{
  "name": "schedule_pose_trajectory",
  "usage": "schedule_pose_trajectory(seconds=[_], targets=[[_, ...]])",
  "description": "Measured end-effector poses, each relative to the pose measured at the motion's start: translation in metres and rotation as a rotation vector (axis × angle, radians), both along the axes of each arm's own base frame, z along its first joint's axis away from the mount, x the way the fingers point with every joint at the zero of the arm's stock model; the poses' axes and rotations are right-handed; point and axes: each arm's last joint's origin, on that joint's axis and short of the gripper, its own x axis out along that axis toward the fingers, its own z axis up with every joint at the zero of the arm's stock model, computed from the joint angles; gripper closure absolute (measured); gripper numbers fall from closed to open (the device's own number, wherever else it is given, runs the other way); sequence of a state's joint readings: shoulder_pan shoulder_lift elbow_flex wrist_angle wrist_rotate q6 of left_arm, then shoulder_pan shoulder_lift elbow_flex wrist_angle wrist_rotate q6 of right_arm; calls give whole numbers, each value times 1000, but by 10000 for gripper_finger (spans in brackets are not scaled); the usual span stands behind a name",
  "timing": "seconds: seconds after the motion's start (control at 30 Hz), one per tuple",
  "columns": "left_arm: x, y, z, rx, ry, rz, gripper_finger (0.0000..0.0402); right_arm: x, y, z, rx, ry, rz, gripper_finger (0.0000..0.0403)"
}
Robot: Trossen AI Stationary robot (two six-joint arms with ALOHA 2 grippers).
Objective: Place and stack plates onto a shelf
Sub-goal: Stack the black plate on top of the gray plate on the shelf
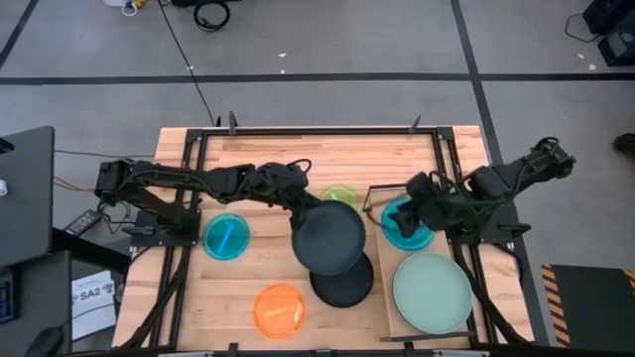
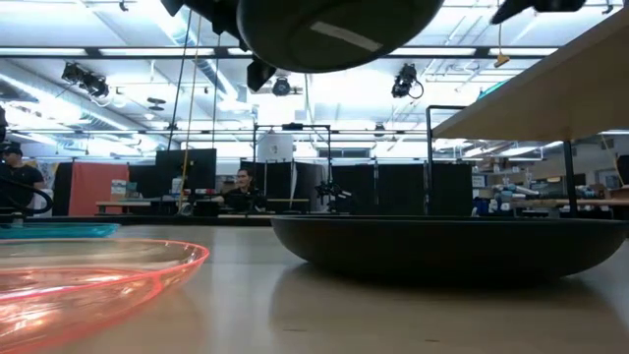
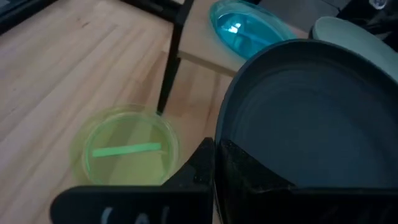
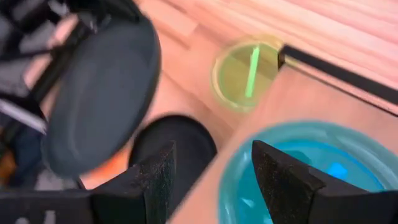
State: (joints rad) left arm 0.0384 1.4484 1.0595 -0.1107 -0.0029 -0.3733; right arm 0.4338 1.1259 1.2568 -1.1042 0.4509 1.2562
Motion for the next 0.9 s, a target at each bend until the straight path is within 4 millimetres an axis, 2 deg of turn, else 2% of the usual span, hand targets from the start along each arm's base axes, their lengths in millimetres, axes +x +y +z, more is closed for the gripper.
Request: schedule_pose_trajectory(seconds=[0.17,0.5,0.9], targets=[[0,6,1,-6,-6,24,387,13,-18,4,67,-59,-71,187],[-1,19,1,30,-8,123,387,39,-42,13,88,-186,-20,187],[-1,28,3,52,-26,171,387,74,-61,-14,51,-65,7,191]])
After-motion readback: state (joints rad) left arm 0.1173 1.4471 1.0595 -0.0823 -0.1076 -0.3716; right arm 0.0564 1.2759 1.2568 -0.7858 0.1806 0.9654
